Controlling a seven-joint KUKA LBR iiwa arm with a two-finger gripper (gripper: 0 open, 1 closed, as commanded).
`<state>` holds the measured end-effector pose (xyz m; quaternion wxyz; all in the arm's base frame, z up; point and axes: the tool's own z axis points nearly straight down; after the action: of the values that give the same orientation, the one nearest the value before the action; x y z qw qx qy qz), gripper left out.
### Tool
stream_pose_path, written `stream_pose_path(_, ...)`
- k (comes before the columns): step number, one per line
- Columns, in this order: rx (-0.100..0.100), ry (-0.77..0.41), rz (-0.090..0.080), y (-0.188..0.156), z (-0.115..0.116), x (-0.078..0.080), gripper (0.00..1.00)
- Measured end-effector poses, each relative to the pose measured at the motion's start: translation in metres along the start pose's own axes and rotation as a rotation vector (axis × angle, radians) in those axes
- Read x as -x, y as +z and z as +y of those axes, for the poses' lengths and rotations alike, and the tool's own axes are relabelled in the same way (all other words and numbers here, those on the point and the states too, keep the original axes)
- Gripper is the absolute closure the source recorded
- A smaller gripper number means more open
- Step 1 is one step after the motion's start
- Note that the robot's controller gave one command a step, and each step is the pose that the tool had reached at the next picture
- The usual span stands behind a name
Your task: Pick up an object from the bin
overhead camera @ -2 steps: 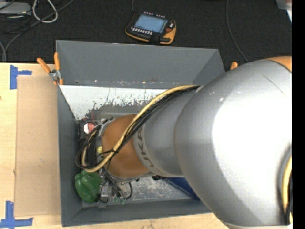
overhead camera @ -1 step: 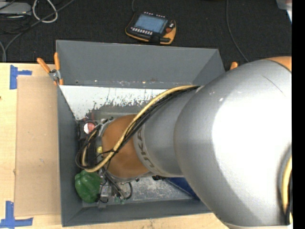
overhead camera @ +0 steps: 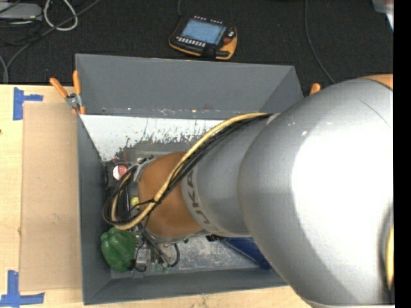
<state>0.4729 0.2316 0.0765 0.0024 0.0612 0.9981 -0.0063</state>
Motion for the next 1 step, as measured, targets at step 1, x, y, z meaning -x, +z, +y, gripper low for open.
stream_pose_path(1, 0.001, 0.000, -0.001, -0.0042, 0.0002, 0.0004, 1.00)
